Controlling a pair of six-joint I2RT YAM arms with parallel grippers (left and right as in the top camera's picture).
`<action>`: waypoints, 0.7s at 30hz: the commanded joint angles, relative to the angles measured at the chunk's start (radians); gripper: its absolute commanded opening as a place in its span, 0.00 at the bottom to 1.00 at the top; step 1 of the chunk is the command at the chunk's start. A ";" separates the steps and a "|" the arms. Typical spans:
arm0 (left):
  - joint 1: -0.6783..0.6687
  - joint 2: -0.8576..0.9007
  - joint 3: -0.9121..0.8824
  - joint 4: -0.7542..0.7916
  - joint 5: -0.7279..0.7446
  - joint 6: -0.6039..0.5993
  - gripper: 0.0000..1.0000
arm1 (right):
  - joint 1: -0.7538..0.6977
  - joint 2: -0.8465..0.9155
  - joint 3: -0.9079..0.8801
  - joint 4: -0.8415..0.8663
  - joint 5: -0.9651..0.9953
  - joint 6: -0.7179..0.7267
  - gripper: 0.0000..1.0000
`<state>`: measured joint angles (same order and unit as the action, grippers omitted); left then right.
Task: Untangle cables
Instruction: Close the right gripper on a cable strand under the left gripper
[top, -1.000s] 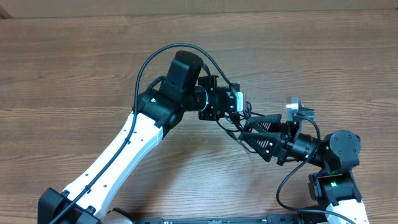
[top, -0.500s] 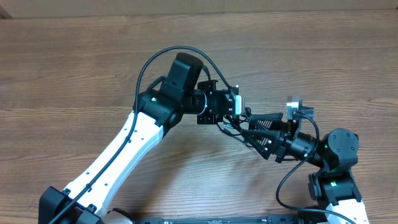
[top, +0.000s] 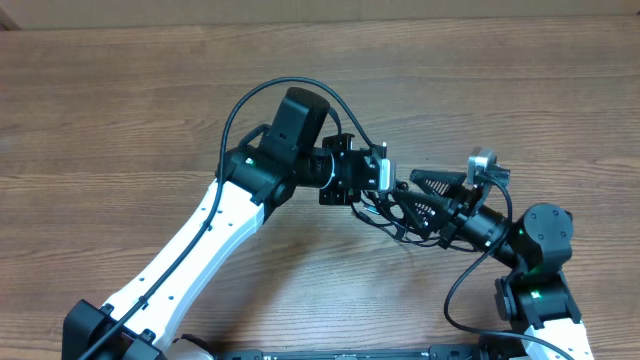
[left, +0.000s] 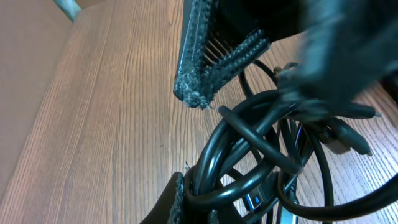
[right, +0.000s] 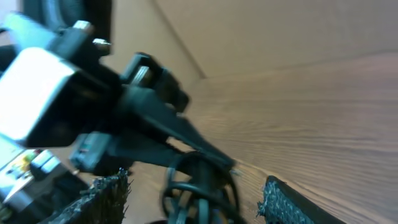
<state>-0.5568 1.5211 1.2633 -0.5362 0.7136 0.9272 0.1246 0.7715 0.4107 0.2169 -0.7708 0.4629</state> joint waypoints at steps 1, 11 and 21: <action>-0.005 -0.010 0.018 0.017 0.046 0.019 0.04 | -0.002 -0.002 0.019 -0.014 0.060 -0.027 0.69; -0.005 -0.010 0.018 0.096 -0.116 -0.084 0.04 | -0.002 -0.002 0.019 0.066 -0.096 0.012 0.69; -0.006 -0.010 0.018 0.225 -0.120 -0.260 0.04 | -0.001 0.011 0.019 0.061 -0.152 0.011 0.69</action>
<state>-0.5568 1.5211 1.2633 -0.3363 0.6037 0.7620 0.1242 0.7803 0.4107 0.2733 -0.8692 0.4683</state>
